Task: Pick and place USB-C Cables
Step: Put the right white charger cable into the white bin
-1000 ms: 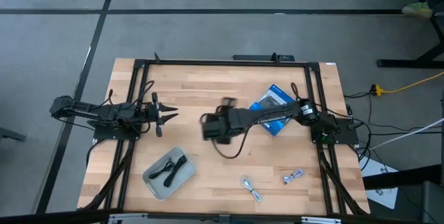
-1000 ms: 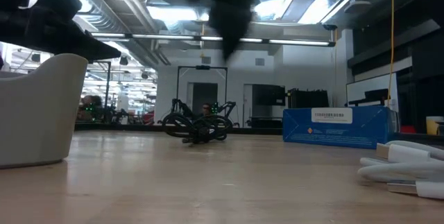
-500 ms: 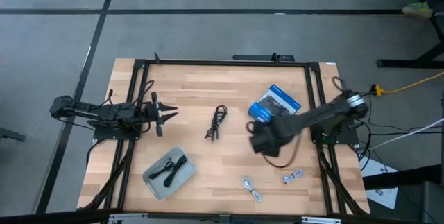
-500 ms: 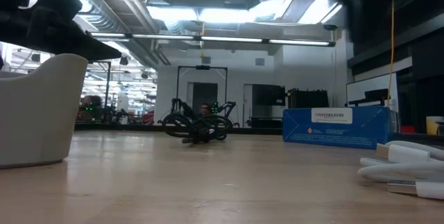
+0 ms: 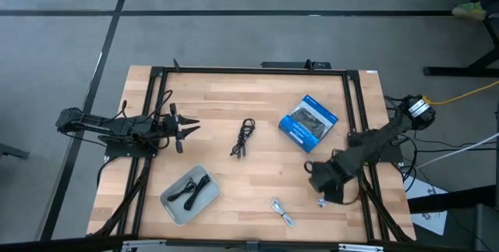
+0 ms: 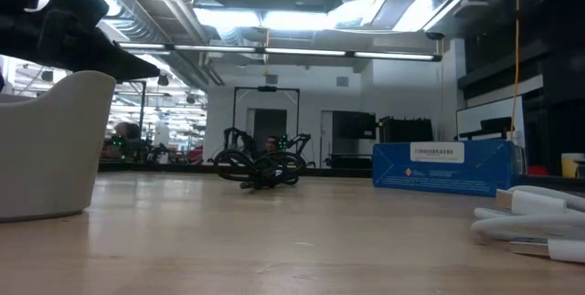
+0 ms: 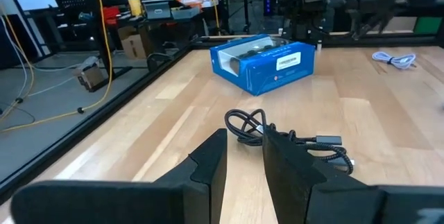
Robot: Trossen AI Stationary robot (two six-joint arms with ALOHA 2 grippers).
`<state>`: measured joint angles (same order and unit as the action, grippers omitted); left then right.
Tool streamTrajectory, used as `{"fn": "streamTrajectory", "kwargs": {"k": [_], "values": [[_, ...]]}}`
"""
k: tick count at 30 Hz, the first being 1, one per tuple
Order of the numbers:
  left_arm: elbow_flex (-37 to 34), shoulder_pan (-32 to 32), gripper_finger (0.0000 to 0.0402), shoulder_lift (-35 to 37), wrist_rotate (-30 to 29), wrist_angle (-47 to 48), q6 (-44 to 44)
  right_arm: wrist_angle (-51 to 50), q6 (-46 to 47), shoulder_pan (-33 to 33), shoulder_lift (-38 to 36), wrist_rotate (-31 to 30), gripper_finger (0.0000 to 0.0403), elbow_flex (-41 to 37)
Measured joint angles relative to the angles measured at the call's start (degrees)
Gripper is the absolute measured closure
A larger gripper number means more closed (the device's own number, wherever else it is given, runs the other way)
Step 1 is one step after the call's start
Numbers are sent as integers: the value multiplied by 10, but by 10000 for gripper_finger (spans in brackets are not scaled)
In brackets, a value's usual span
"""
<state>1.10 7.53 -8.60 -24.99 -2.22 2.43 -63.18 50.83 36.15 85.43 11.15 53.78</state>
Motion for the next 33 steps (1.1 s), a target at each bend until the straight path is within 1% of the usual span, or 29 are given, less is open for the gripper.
{"fn": "streamTrajectory", "kwargs": {"k": [2,5,8,14,19,21,24,28,30,32,33], "values": [[0,0,315,0,0,0,8,55,1,24,0,7,206,-30],[0,0,315,0,0,0,8,98,-1,47,0,-5,206,-45],[0,0,315,0,-1,0,8,116,-15,66,0,-25,212,-46],[0,0,315,0,-1,0,7,180,-105,101,13,-53,228,-46],[0,0,315,0,-1,0,10,199,-120,117,47,-90,231,-46],[0,0,315,0,-1,0,10,205,-120,118,65,-89,231,-46],[0,0,315,0,-1,0,11,220,-108,118,92,-68,231,-46],[0,0,315,0,-1,1,12,217,-107,117,111,-58,235,-43],[0,0,315,0,-5,1,12,211,-106,117,113,-65,254,-43],[0,0,315,0,-11,0,12,204,-106,116,110,-74,291,-43],[0,0,315,0,-13,0,12,200,-106,113,108,-79,317,-43]]}}
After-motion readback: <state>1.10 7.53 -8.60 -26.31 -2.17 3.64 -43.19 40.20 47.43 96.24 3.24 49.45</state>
